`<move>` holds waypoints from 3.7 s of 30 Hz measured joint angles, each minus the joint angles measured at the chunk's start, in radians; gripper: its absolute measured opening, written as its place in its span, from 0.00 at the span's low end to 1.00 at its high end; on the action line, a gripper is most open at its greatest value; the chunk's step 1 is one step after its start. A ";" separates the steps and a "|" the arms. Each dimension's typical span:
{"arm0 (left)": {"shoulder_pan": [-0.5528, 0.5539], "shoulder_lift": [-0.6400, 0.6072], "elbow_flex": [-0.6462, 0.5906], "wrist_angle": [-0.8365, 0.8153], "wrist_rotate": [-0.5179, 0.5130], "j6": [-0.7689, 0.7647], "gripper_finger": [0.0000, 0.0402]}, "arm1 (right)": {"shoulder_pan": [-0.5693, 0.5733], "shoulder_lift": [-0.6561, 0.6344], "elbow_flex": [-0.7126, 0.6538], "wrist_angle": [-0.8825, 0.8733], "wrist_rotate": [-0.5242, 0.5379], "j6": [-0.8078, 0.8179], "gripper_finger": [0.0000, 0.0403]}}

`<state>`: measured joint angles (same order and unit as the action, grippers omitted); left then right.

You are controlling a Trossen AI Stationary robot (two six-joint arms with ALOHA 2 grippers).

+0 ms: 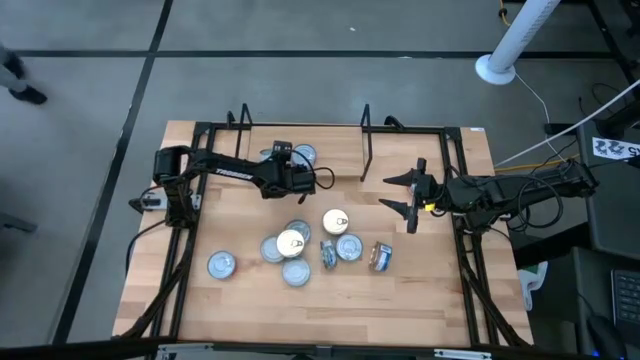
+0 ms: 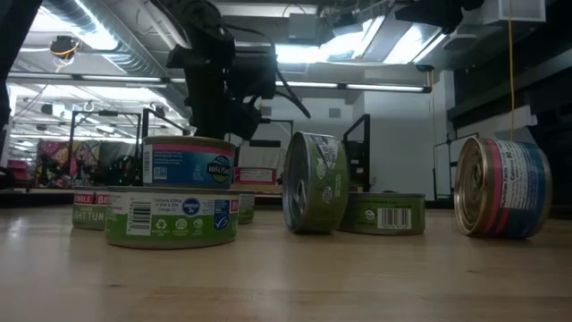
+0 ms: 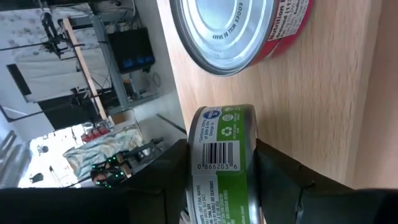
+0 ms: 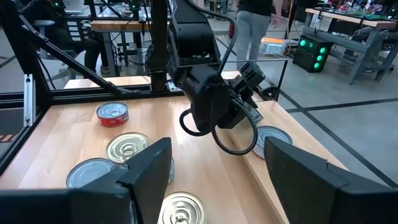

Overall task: Stack canned seafood by type on shelf
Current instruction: Put the green-white tuna can on the shelf, then put the green tuna can on the shelf

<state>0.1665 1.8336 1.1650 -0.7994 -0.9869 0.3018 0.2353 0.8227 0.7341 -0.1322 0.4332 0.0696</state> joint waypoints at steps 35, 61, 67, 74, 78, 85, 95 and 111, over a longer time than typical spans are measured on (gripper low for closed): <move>0.048 0.000 0.000 0.059 0.096 0.111 0.65 | 0.000 0.000 0.000 0.000 0.000 0.000 0.64; -0.073 -0.067 0.176 0.027 0.092 -0.104 0.65 | 0.000 0.000 0.000 -0.003 -0.140 -0.102 0.64; -0.115 -0.156 0.178 -0.008 0.094 -0.342 0.65 | 0.000 0.006 0.000 -0.007 -0.140 -0.227 0.64; -0.186 -0.251 0.178 -0.040 0.184 -0.587 0.65 | 0.000 0.070 0.000 0.001 -0.307 -0.374 0.64; -0.232 -0.284 0.178 -0.044 0.236 -0.652 0.65 | 0.000 0.131 0.000 0.015 -0.386 -0.466 0.64; -0.310 -0.290 0.178 -0.055 0.258 -0.694 0.65 | 0.000 0.244 0.000 0.037 -0.400 -0.589 0.64; -0.372 -0.290 0.178 -0.051 0.290 -0.824 0.65 | 0.000 0.367 0.003 0.079 -0.479 -0.656 0.64; -0.383 -0.290 0.178 -0.049 0.290 -0.879 0.65 | 0.000 0.658 0.289 -0.172 -0.506 -0.917 0.64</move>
<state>-0.2165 1.5440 1.3430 -0.8486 -0.6971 -0.5770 0.2352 1.4807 1.0235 -0.3046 -0.0724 -0.8469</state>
